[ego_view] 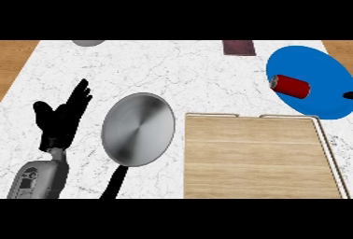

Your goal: Pick the can from the tray and place it in the plate

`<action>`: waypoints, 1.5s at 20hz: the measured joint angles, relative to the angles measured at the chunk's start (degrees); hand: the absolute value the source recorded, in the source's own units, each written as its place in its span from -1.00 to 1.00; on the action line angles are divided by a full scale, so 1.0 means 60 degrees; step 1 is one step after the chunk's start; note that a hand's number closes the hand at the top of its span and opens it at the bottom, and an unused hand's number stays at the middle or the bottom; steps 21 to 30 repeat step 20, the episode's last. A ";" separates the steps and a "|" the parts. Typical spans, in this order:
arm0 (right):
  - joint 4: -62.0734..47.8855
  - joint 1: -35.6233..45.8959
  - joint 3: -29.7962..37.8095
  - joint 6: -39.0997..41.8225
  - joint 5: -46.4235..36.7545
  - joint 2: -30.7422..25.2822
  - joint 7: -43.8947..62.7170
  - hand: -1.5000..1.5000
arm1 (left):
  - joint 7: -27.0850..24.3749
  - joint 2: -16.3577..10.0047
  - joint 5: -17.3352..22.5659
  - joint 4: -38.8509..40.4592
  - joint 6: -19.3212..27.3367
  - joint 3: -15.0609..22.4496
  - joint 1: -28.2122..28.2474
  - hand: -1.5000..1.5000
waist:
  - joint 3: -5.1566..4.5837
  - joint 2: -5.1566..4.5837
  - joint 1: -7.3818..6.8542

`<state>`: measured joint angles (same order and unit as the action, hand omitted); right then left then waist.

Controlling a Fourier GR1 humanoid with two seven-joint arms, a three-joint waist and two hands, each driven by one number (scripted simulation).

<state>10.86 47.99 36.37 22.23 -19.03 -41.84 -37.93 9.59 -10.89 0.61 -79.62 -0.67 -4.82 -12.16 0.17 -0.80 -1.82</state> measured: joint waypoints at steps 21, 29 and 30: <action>-0.0153 -0.1155 0.0026 0.0050 0.0112 -0.1117 -0.0540 -1.00 | 0.0108 0.0096 -0.0018 -0.0274 -0.0077 0.0062 0.0104 0.00 | 0.0035 -0.0087 -0.0182; -0.0153 -0.1155 0.0026 0.0050 0.0112 -0.1117 -0.0540 -1.00 | 0.0108 0.0096 -0.0018 -0.0274 -0.0077 0.0062 0.0104 0.00 | 0.0035 -0.0087 -0.0182; -0.0153 -0.1155 0.0026 0.0050 0.0112 -0.1117 -0.0540 -1.00 | 0.0108 0.0096 -0.0018 -0.0274 -0.0077 0.0062 0.0104 0.00 | 0.0035 -0.0087 -0.0182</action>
